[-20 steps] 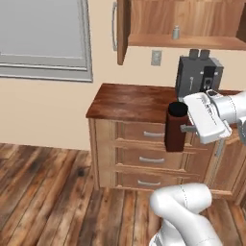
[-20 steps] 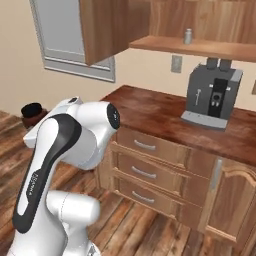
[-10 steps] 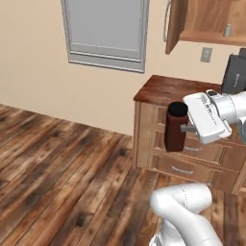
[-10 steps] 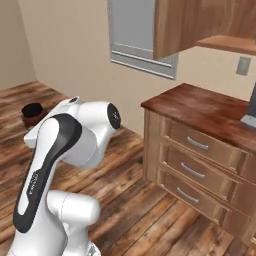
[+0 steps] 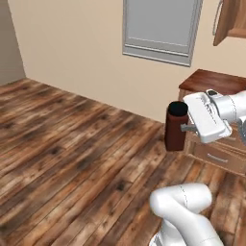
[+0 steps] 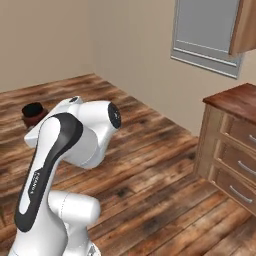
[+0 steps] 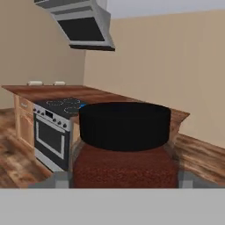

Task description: Collect the paprika, mayonnaise, and shaker from the cabinet and place them next to the stove.

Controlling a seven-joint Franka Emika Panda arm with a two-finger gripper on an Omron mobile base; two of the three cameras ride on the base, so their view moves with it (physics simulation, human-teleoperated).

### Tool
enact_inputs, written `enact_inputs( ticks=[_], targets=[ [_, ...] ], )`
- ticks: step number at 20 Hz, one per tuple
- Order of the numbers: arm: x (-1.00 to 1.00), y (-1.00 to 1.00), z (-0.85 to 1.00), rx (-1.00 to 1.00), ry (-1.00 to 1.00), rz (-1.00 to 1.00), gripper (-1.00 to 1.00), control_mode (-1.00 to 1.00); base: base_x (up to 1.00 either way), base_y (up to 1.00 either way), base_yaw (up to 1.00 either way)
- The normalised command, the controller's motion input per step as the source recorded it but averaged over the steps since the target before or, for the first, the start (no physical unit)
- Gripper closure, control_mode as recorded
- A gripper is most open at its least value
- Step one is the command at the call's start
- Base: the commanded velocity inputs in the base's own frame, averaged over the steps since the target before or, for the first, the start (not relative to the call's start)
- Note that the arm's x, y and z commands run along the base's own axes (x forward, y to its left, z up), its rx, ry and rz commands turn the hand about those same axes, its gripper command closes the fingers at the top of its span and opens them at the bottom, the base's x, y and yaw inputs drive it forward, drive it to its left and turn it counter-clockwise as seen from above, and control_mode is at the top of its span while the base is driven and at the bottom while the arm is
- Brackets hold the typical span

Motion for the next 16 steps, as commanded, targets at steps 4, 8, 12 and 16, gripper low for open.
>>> enact_inputs(
  ticks=[4, 8, 12, 16],
  targets=[
    [0.0, 0.0, 0.0, 0.0, 0.0, 0.0, 1.0, 1.0, -0.73, 1.0, 0.32],
    [0.0, 0.0, 0.0, 0.0, 0.0, 0.0, 1.0, 1.0, -0.7, 1.0, 0.33],
    [0.0, 0.0, 0.0, 0.0, 0.0, 0.0, 1.0, 1.0, -0.53, 1.0, 0.36],
    [0.0, 0.0, 0.0, 0.0, 0.0, 0.0, 1.0, 1.0, -0.16, 1.0, 0.33]
  ],
)
